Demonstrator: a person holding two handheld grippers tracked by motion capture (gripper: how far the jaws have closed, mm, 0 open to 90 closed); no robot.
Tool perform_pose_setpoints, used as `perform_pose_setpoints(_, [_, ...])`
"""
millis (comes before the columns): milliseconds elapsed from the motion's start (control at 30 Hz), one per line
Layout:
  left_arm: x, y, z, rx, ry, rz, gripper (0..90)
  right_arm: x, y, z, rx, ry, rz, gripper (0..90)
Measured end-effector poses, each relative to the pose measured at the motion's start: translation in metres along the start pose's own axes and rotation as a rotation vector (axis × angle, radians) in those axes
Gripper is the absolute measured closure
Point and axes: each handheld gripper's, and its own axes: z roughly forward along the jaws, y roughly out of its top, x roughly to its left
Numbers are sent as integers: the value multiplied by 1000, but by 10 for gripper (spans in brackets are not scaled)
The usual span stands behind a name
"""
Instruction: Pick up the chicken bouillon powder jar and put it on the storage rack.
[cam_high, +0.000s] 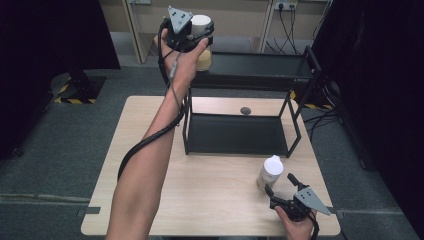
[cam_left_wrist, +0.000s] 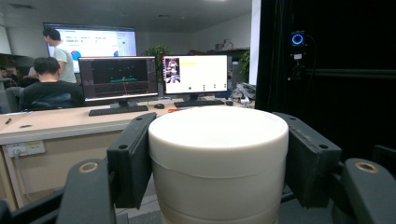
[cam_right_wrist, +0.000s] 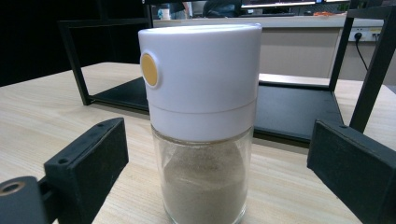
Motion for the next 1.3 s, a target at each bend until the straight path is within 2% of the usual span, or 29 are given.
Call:
perform_pose_setpoints(67, [1, 0, 1, 4, 0, 5, 331, 0, 0, 0, -2, 0, 3, 55])
perform_pose_setpoints(300, [4, -3, 5, 11, 3, -13, 331, 0, 0, 0, -2, 0, 0, 55])
perform_pose_setpoints(567, [5, -7, 7, 15, -15, 2, 330, 0, 0, 0, -1, 1, 0, 55])
perform_pose_setpoints(700, [4, -10, 9, 11, -4, 9, 329, 0, -1, 0, -3, 1, -1, 55])
perform_pose_setpoints(833, [5, -15, 10, -6, -12, 10, 325, 0, 0, 0, 1, 3, -2, 55])
perform_pose_setpoints(867, [6, -15, 10, -4, -19, -5, 310, 0, 0, 0, 1, 3, -3, 55])
perform_pose_setpoints(900, [6, -15, 10, -2, -16, -13, 251, 0, 0, 0, -1, 3, -5, 55])
perform_pose_setpoints(1000, [3, -17, 6, -4, -2, -11, 160, 0, 0, 0, -1, 3, -6, 55])
perform_pose_setpoints(1300, [-1, -31, -15, -55, -7, -12, 128, 0, 1, 1, 4, 3, -8, 55])
